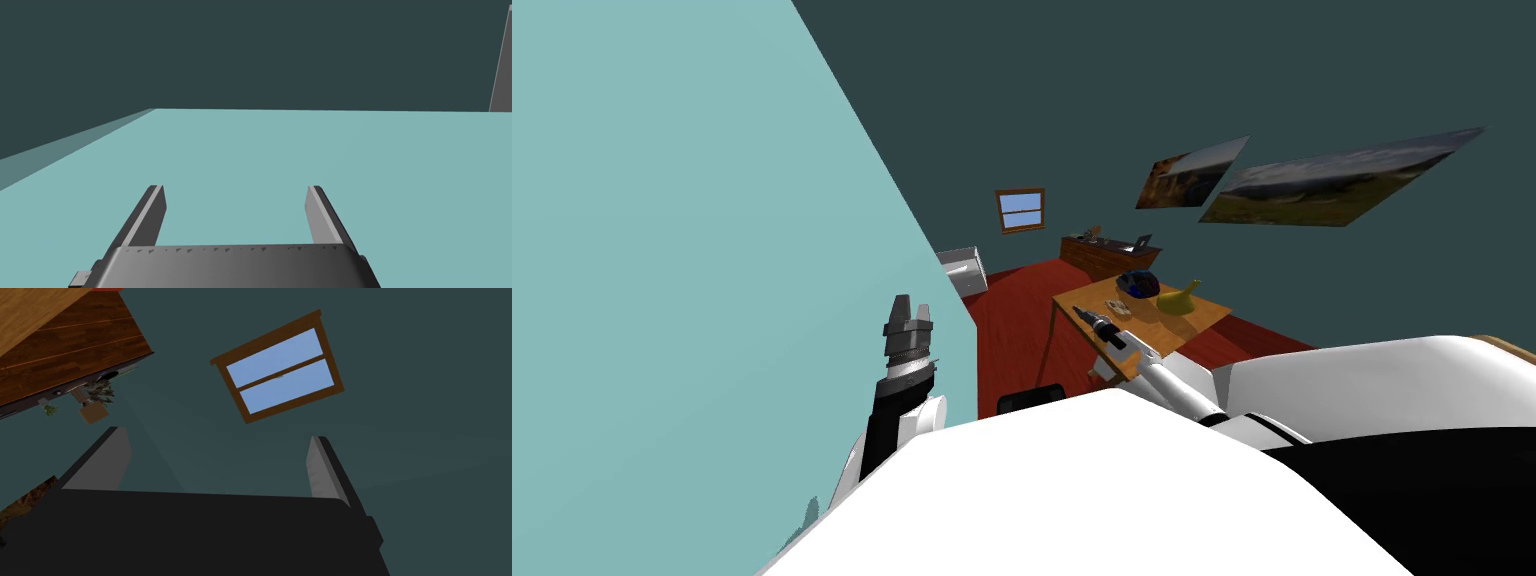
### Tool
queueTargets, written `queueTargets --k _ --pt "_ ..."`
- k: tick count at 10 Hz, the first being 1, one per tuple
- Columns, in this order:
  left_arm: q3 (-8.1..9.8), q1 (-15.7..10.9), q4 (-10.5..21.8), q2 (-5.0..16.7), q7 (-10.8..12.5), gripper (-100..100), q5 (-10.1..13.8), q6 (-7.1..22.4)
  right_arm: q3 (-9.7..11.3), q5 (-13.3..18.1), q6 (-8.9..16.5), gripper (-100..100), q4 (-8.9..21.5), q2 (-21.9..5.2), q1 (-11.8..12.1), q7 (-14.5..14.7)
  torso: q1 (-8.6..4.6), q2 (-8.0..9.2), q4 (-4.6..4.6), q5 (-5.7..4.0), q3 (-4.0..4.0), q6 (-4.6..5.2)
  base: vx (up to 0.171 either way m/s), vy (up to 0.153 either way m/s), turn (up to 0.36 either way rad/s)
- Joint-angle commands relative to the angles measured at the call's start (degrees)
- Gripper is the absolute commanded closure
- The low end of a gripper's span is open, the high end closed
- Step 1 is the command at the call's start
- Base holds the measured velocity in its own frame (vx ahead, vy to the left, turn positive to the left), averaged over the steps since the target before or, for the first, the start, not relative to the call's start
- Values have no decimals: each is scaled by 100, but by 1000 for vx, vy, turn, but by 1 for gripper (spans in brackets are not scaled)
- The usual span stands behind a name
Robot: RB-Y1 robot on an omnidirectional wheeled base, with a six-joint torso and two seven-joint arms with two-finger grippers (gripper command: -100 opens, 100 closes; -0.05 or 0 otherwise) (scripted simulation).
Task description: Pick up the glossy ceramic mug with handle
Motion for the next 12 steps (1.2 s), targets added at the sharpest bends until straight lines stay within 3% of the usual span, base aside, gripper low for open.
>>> queueTargets --k 1,9,11,12 --pt "0 0 0 0 0 0 0 0 2 82 23 -100 263 -52 -74 64 0 0 0 0 0 0 3 15 34" --pt "0 0 0 0 0 0 0 0 110 763 432 -100 1500 -359 -540 517 -1 -2 -1 0 -1 1 8 18 53" --pt "0 0 0 0 0 0 0 0 164 1092 618 -100 2036 -469 -742 740 -3 -3 -1 -1 -2 1 18 15 71" --pt "0 0 0 0 0 0 0 0 164 1092 618 -100 2079 -469 -742 740 -1 -6 -1 0 -3 1 17 13 30"
